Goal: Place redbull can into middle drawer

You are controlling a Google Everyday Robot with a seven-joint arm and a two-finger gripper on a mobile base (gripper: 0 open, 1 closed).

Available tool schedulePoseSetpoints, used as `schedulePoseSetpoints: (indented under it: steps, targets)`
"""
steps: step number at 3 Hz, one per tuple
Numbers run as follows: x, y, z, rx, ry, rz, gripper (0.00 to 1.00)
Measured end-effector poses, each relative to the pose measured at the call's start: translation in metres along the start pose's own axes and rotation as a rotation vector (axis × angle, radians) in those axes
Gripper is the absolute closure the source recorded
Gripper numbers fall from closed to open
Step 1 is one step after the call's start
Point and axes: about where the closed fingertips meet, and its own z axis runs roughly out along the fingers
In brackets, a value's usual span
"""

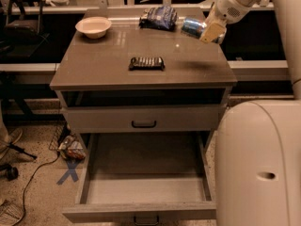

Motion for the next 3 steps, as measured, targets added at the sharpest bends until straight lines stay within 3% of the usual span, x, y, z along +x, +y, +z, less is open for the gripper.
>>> schedulePoseSetpoints:
  steps: [1, 2, 3]
  targets:
    - [0.004, 0.023, -0.027, -0.019, -0.015, -0.026, 1.00]
    - [0.001, 0.060, -0.052, -0.043, -0.031, -0.055, 1.00]
    - [0.004, 0.102, -0.059, -0.077, -0.045, -0.046, 1.00]
